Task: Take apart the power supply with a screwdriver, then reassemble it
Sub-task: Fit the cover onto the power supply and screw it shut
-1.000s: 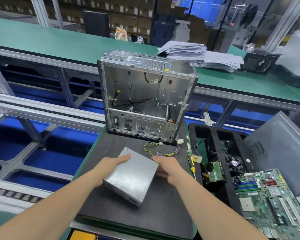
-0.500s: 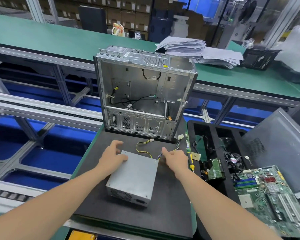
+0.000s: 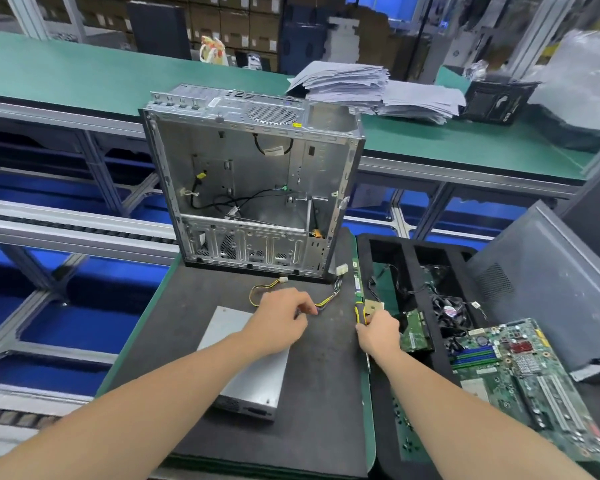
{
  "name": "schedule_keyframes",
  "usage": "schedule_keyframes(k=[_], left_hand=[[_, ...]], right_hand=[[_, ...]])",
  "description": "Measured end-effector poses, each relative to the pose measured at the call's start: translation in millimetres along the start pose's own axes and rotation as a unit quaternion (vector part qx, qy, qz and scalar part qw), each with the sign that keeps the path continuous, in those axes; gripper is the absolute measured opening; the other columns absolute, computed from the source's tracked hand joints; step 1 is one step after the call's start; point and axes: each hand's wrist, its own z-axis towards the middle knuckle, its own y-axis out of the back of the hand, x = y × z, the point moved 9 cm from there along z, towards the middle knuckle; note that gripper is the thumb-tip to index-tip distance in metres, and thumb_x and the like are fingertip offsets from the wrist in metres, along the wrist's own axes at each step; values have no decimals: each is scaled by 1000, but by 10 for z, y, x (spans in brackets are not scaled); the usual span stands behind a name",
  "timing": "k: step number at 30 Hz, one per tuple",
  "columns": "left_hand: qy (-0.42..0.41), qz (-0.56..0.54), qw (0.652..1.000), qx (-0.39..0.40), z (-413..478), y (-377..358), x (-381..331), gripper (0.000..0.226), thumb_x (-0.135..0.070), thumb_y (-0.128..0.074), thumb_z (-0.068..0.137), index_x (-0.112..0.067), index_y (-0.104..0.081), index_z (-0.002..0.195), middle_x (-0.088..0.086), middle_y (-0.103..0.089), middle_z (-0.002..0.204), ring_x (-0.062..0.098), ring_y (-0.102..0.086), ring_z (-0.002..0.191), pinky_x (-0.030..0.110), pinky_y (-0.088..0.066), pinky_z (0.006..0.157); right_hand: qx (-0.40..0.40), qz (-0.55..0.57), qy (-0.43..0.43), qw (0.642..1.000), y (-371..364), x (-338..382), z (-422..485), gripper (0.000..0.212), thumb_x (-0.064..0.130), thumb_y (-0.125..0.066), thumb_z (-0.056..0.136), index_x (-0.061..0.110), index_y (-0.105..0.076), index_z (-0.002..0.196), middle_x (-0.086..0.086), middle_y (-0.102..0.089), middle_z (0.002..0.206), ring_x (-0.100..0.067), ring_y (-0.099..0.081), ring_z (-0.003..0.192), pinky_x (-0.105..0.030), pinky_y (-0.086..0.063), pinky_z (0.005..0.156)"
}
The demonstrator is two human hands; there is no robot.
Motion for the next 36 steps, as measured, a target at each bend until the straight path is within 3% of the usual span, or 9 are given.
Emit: schedule_keyframes(k=[2, 5, 8, 11, 15, 19, 26, 30, 36], left_hand=[[-18, 13, 1000, 18, 37, -109, -95, 30, -5, -57, 89, -23, -76, 103, -3, -69, 104, 16, -62, 99, 41, -45, 102], [-46, 16, 998, 41, 87, -290, -265, 28, -5, -57, 89, -20, -76, 103, -2, -71, 105, 16, -63, 97, 35, -47, 98], [-74, 15, 994, 76, 148, -548, -460, 28, -5, -56, 89, -19, -75, 103, -3, -73, 104, 13, -62, 93, 31, -49, 93], [-105, 21, 987, 116, 192, -916, -710, 26, -5, -57, 89, -16, -75, 104, -1, -74, 104, 14, -63, 95, 32, -50, 92], [-153, 64, 968, 187, 151, -1500, -1077, 24, -12, -61, 91, -17, -75, 110, 2, -72, 107, 19, -64, 103, 25, -47, 89], [-181, 150, 936, 262, 94, -2133, -1342, 28, -13, -59, 93, -19, -77, 114, 5, -70, 118, 23, -62, 113, 32, -47, 100], [-76, 338, 873, 344, 99, -3053, -1101, 39, 6, -59, 94, -6, -61, 131, 15, -57, 134, 35, -63, 120, 40, -54, 94], [-57, 399, 856, 324, 237, -3281, -971, 39, 5, -57, 95, -7, -58, 132, 11, -57, 136, 32, -60, 127, 42, -52, 97], [-36, 437, 848, 296, 445, -3400, -830, 35, 5, -56, 92, -9, -62, 123, 8, -64, 124, 33, -69, 113, 43, -56, 85]], right_hand=[[8, 27, -9, 1000, 43, -12, -8, 9, 14, -67, 94, 8, -61, 90, -12, -68, 99, -33, -62, 98, -30, -42, 71], [11, 47, 1, 999, 160, -30, -85, 22, 16, -66, 93, 8, -56, 75, -6, -58, 75, -33, -56, 84, -32, -42, 62], [13, 98, 11, 995, 380, -169, -173, 27, 20, -73, 88, -4, -65, 98, -17, -70, 90, -34, -70, 87, -42, -59, 81], [-2, 116, 26, 993, 682, -414, -281, 36, 16, -79, 85, 5, -58, 112, -15, -71, 102, -36, -71, 96, -52, -59, 88], [-40, 76, 59, 995, 1026, -793, -358, 38, 20, -79, 87, 16, -59, 119, -1, -67, 89, -25, -64, 87, -34, -48, 71], [-51, 86, 66, 993, 1202, -1133, -333, 29, 20, -79, 86, 16, -54, 99, 1, -60, 77, -22, -56, 74, -29, -36, 56], [-4, 121, 107, 987, 1241, -1481, -209, 34, 17, -78, 83, 24, -44, 85, -8, -63, 78, -25, -52, 74, -40, -46, 68], [26, 147, 153, 977, 1253, -1535, -173, 29, 15, -76, 83, 9, -49, 90, -14, -66, 80, -22, -51, 68, -47, -51, 69], [59, 169, 200, 963, 1258, -1532, -156, 25, 13, -75, 83, 10, -53, 93, -5, -69, 77, -23, -56, 65, -43, -51, 66]])
